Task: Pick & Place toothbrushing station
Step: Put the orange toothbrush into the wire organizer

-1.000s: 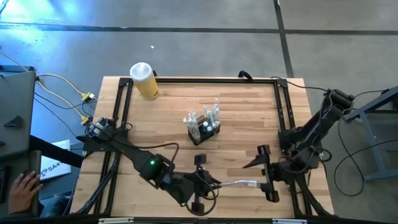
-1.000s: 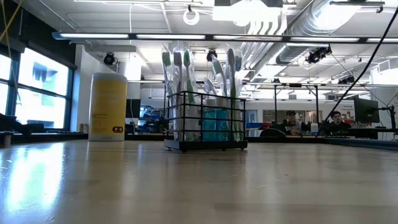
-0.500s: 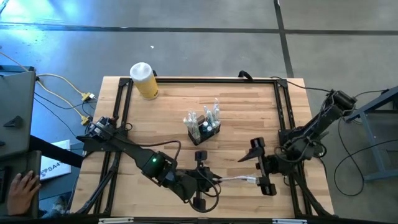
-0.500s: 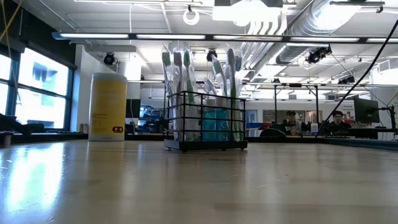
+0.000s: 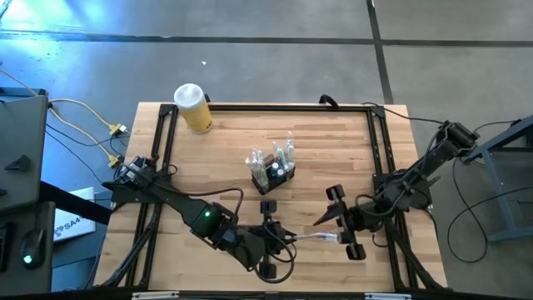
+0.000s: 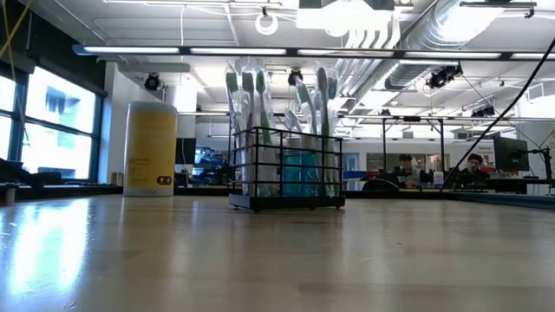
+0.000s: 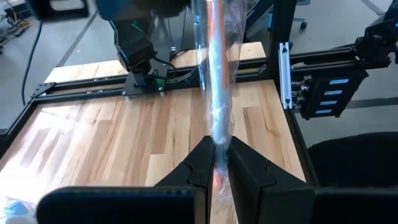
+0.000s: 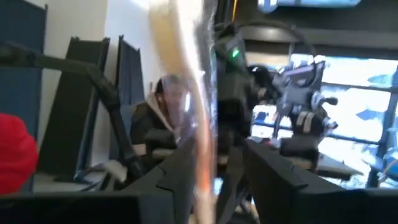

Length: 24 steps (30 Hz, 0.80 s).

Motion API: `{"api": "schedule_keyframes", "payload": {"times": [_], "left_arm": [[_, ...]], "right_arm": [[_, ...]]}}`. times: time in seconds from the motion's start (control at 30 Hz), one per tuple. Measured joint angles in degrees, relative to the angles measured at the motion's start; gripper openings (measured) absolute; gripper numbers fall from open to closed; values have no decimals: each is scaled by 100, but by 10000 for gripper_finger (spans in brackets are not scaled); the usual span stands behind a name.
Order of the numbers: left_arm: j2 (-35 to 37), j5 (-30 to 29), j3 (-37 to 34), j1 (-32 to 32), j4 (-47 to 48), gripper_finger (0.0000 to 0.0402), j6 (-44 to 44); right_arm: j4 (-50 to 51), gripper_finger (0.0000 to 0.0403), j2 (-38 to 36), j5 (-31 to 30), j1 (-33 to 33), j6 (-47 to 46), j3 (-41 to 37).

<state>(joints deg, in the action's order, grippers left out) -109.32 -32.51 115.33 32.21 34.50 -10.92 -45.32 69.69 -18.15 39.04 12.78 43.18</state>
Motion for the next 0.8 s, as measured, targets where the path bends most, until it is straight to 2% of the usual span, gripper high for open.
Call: {"api": "schedule_keyframes", "payload": {"times": [0.1, 0.2, 0.4, 0.57, 0.7, 0.8], "left_arm": [[0, -2, 0, 0, -4, 31, -2], [0, -4, 0, 0, -3, 31, -4], [0, -22, 0, 0, -28, 31, -4], [0, -11, 0, -104, -43, 31, -65], [0, 87, 0, -270, -3, 31, -154], [0, 161, 0, -350, -4, 31, -188]], "right_arm": [[72, 120, 0, -24, 148, -75, -2], [123, 134, 0, -196, 290, -63, -2], [72, 201, 0, -337, 366, 36, -3], [-87, 245, 0, -250, 154, 138, -4], [-81, 250, 0, -84, -82, 68, -4], [-79, 235, 0, 46, -202, 68, -4]]}}
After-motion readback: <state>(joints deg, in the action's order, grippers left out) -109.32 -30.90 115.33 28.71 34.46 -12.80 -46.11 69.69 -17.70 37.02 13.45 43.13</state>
